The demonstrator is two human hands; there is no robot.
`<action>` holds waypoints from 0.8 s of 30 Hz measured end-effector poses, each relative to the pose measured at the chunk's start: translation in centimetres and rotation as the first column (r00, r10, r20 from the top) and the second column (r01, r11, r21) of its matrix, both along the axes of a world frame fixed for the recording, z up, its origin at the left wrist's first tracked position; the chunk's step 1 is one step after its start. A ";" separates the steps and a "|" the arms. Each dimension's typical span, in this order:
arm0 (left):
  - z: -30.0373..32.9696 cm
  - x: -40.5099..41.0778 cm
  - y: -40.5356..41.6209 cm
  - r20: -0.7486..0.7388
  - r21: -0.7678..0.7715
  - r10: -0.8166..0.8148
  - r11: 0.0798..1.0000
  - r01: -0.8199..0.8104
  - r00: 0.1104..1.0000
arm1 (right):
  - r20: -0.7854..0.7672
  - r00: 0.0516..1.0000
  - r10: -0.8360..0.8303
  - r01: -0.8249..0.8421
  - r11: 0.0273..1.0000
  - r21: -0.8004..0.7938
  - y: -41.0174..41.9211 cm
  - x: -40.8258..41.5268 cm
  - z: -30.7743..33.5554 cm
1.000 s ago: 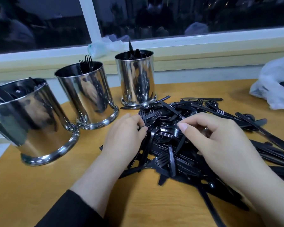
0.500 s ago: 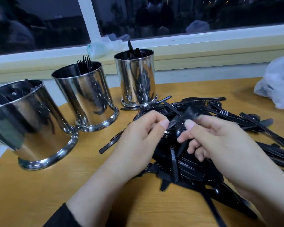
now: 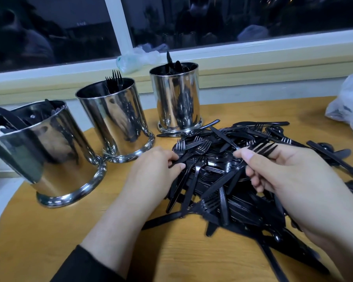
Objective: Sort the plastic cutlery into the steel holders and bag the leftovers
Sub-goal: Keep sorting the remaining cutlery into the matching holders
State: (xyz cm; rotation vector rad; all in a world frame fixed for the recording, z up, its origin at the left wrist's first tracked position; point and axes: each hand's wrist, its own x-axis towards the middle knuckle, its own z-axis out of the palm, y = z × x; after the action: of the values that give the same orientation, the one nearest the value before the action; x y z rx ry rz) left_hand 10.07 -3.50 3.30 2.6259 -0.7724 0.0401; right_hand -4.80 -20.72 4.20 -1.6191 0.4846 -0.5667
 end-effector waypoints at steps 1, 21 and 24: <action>0.0 0.0 -0.1 0.002 -0.007 0.008 1.000 -0.008 1.000 | -0.006 1.000 0.002 -0.002 1.000 -0.008 0.0 0.0 0.0; 0.0 -3.5 -1.4 -0.220 -0.612 -0.397 0.768 0.191 0.891 | 0.078 0.997 -0.009 -0.001 0.993 0.122 0.0 0.1 0.6; -0.1 -4.7 -2.0 -0.327 -0.688 -0.532 0.701 0.189 0.781 | 0.104 0.994 -0.015 0.002 0.992 0.130 0.0 -0.1 0.9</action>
State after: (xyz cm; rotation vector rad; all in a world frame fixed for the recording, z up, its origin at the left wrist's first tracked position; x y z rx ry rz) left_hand 5.38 -5.51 3.19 1.6786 -0.8923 -0.4295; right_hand -4.93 -20.74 5.11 -1.4570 0.4415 -0.6109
